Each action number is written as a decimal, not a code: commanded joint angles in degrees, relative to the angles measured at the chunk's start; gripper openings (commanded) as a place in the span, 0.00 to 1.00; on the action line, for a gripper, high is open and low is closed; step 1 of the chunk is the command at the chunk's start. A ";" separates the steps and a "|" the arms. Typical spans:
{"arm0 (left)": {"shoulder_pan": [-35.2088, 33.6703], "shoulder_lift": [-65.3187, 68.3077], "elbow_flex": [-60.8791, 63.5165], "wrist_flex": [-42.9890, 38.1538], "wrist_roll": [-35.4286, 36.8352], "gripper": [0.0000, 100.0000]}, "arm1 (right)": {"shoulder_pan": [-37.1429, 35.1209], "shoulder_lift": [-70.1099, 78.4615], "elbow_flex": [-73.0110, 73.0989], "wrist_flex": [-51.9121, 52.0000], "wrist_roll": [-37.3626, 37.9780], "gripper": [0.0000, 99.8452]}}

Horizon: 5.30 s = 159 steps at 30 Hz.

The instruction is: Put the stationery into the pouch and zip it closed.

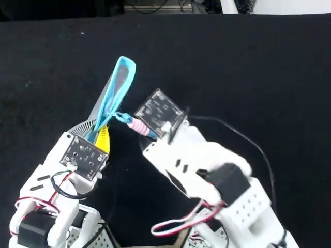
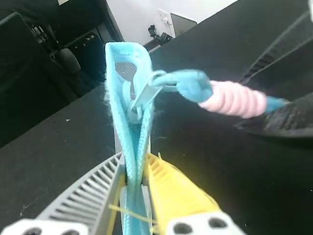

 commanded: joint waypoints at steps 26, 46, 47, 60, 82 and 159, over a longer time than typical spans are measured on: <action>4.88 0.53 7.87 -2.11 6.77 0.03 | -8.18 -13.05 4.97 -9.85 -3.60 0.21; 4.70 0.53 7.87 -2.02 6.77 0.03 | -10.90 -12.70 13.14 -25.05 -5.45 0.19; 4.62 0.53 7.87 -2.02 6.77 0.03 | -10.81 -12.70 13.76 -25.58 -5.45 0.19; 4.79 0.53 7.87 -2.02 6.77 0.03 | -2.81 -13.14 15.16 -27.08 -5.63 0.19; 4.79 0.53 7.87 -2.02 6.77 0.03 | -2.73 -12.53 18.51 -30.24 -5.27 0.19; 4.88 0.44 7.78 0.35 6.68 0.03 | 28.22 33.45 2.86 -64.18 0.18 0.01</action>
